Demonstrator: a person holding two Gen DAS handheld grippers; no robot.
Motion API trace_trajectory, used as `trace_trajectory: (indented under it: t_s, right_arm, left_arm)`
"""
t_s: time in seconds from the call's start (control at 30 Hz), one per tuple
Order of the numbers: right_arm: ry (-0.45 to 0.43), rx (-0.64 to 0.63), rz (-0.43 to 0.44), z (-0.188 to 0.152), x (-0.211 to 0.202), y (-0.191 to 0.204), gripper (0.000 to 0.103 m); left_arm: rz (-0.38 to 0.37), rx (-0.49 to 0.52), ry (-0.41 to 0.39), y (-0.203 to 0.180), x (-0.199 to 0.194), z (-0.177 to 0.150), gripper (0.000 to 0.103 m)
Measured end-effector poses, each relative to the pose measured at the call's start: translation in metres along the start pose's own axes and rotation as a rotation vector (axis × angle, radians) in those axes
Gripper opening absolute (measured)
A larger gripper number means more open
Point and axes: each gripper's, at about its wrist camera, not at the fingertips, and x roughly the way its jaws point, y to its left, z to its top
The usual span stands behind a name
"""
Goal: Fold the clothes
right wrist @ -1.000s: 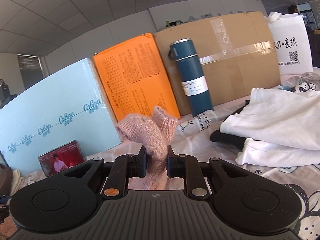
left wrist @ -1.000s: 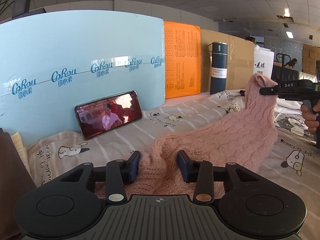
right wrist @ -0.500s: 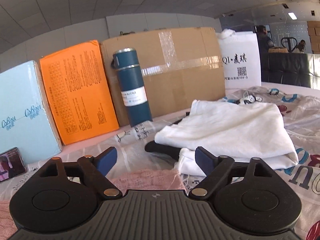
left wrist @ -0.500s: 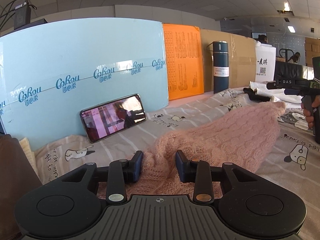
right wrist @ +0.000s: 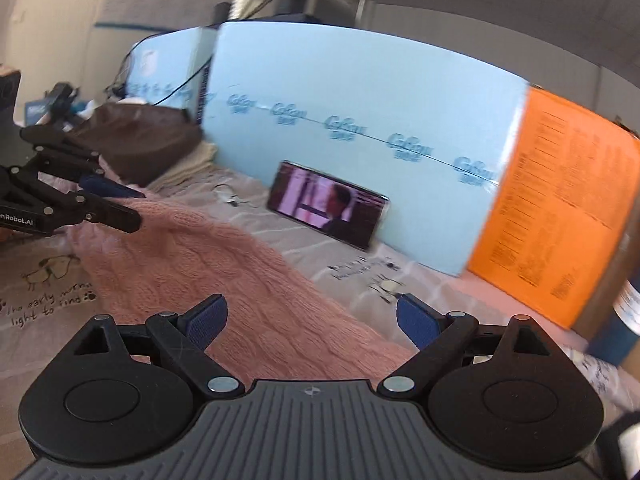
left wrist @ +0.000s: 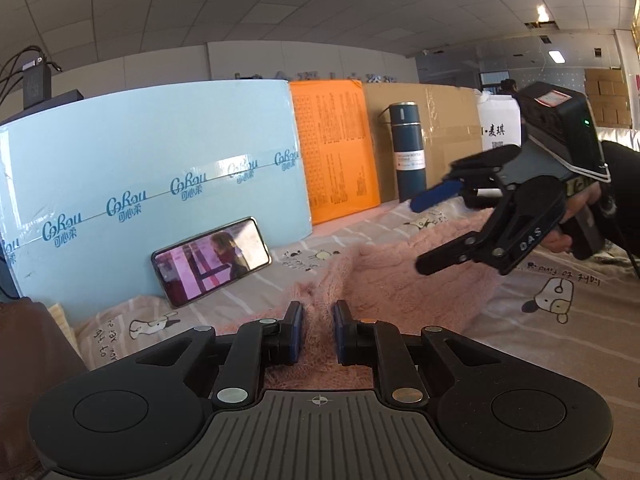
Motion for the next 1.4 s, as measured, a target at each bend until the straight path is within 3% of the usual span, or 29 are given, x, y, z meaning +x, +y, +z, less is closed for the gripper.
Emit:
trace_trajectory:
  t_s: [0.13, 0.2, 0.23, 0.27, 0.37, 0.53, 0.7, 0.9, 1.2, 1.27, 1.3, 1.33, 1.37, 1.4]
  right_arm:
    - [0.020, -0.123, 0.146, 0.024, 0.028, 0.022, 0.091]
    - [0.041, -0.163, 0.191, 0.031, 0.040, 0.033, 0.084]
    - [0.048, -0.167, 0.216, 0.034, 0.044, 0.037, 0.070]
    - [0.050, -0.156, 0.241, 0.036, 0.046, 0.040, 0.046]
    - [0.022, -0.109, 0.279, 0.035, 0.039, 0.043, 0.021]
    - [-0.072, -0.069, 0.216, 0.027, 0.000, 0.056, 0.012]
    - [-0.169, -0.080, 0.156, 0.020, -0.056, 0.080, 0.012]
    - [-0.224, -0.026, 0.131, 0.000, -0.103, 0.111, 0.010]
    - [-0.051, 0.073, 0.219, -0.037, -0.100, 0.141, 0.010]
    - [-0.040, 0.086, 0.233, -0.039, -0.101, 0.143, 0.011]
    - [-0.050, 0.100, 0.240, -0.040, -0.104, 0.142, 0.014]
    - [-0.064, 0.120, 0.242, -0.042, -0.109, 0.140, 0.028]
    - [-0.081, 0.146, 0.229, -0.044, -0.114, 0.137, 0.053]
    - [-0.099, 0.174, 0.208, -0.046, -0.120, 0.132, 0.061]
  left_arm:
    - [-0.016, 0.012, 0.003, -0.006, -0.005, -0.001, 0.015]
    - [-0.018, 0.004, 0.001, -0.004, -0.005, -0.002, 0.015]
    - [-0.019, -0.002, -0.001, -0.003, -0.006, -0.002, 0.015]
    - [-0.019, -0.008, -0.003, -0.002, -0.006, -0.002, 0.015]
    - [-0.016, -0.035, -0.024, 0.003, -0.008, -0.002, 0.015]
    - [-0.032, -0.033, -0.092, 0.003, -0.023, 0.003, 0.015]
    - [-0.101, -0.034, -0.181, 0.002, -0.055, 0.002, 0.015]
    - [-0.213, 0.002, -0.136, -0.008, -0.083, -0.013, 0.016]
    - [-0.269, 0.095, 0.074, -0.028, -0.080, -0.030, 0.019]
    - [-0.263, 0.112, 0.100, -0.031, -0.079, -0.032, 0.025]
    - [-0.252, 0.116, 0.101, -0.032, -0.080, -0.033, 0.030]
    - [-0.242, 0.119, 0.102, -0.033, -0.082, -0.035, 0.043]
    - [-0.228, 0.117, 0.097, -0.033, -0.084, -0.035, 0.056]
    - [-0.213, 0.115, 0.093, -0.033, -0.085, -0.035, 0.060]
